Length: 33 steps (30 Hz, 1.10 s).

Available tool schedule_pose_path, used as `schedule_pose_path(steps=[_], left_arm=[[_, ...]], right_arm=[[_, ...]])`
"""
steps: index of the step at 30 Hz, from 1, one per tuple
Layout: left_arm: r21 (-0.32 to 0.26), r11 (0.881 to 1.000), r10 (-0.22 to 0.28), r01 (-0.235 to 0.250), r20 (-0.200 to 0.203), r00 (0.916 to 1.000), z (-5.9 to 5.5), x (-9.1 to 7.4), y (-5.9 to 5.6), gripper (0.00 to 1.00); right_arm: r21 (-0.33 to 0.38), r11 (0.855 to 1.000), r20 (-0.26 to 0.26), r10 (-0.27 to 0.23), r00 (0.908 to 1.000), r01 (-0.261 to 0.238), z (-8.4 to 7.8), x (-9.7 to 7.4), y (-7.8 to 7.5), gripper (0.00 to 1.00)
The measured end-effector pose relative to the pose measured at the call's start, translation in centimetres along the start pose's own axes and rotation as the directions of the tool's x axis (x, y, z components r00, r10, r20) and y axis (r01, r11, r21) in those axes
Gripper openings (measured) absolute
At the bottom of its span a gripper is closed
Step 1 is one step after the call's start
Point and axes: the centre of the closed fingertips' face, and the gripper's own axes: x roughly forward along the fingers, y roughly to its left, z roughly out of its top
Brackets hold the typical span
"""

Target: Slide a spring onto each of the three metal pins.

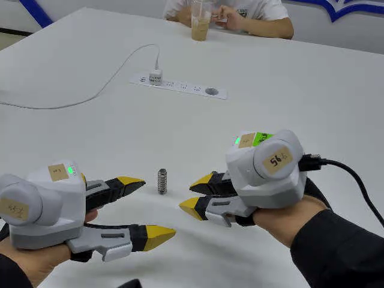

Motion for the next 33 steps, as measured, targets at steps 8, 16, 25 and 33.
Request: schedule_pose_path(steps=[8, 16, 25, 33], left_arm=[[0.000, 1.000, 0.000, 0.000, -0.004, 1.0000, -0.1, -0.1, 0.0, 0.67], [0.001, 1.000, 0.000, 0.000, -0.006, 1.0000, -0.1, -0.1, -0.1, 0.68], [0.001, 1.000, -0.002, 0.002, -0.006, 1.0000, 0.0, -0.1, -0.3, 0.68], [-0.005, 1.000, -0.003, 0.003, -0.011, 0.9999, -0.2, -0.2, -0.4, 0.69]], right_arm=[[0.021, 1.000, 0.012, -0.023, 0.9997, 0.023, -1.3, -1.6, -0.4, 0.21], [0.050, 0.998, 0.006, -0.050, 0.9987, 0.050, -2.9, -3.2, -0.5, 0.22], [0.086, 0.990, 0.014, -0.109, 0.9940, 0.107, -4.0, -5.3, -2.2, 0.23], [0.098, 0.987, 0.008, -0.131, 0.9913, 0.130, -5.2, -6.6, -2.8, 0.24]])
